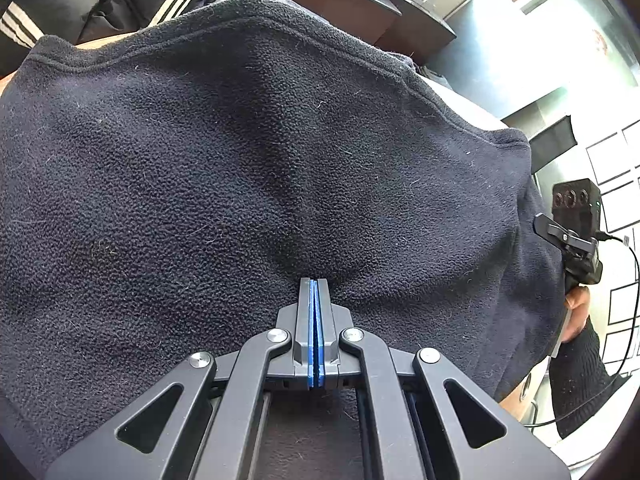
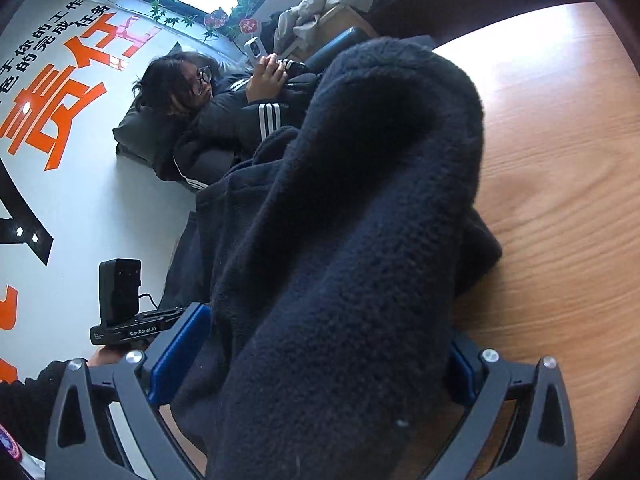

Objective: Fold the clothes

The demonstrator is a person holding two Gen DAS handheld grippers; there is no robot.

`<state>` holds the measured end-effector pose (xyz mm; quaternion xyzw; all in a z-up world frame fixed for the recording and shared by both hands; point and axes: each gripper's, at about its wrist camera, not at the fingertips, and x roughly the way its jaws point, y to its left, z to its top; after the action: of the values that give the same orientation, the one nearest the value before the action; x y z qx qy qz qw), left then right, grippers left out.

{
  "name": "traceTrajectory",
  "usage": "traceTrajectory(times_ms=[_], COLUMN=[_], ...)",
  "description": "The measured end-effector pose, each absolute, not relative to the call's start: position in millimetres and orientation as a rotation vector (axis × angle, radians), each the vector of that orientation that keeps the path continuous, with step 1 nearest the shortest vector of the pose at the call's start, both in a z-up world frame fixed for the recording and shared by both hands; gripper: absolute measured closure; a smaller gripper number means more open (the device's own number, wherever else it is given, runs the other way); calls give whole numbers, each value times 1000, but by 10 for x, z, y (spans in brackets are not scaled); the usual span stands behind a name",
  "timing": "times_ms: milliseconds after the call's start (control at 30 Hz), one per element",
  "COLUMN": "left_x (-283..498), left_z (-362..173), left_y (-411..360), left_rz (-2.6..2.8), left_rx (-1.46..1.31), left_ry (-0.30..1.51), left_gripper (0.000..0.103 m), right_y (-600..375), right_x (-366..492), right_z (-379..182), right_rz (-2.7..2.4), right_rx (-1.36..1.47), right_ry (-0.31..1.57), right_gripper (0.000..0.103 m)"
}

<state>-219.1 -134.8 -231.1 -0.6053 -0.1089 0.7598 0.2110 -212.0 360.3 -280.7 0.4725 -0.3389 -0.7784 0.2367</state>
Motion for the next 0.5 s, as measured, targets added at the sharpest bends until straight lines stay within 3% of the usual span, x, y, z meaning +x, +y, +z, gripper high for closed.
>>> traceTrajectory(times_ms=[33,100,333,500], left_x=[-2170,-2133,-2069,-2047], left_z=[-2317,-2327,-2330,-2329], left_y=[-1381,-1441,-1568,-1670], left_rz=[2113,2113,2089,2043], left_rx=[-1672,-1652,-1612,-1602], left_ry=[-319,-346,-374,-363], left_gripper=[100,100,100,100], right_y=[3601,3626,3602,3348], right_x=[-2146,-2167,-2119,-1957], right_z=[-2834,-2893,-2751,-2188], right_rz=[-2114,-2090,-2126,-2244], right_rx=[1317,1358,1447,1411], right_ry=[-942,-965,-893,-703], right_gripper=[3,55,69,74])
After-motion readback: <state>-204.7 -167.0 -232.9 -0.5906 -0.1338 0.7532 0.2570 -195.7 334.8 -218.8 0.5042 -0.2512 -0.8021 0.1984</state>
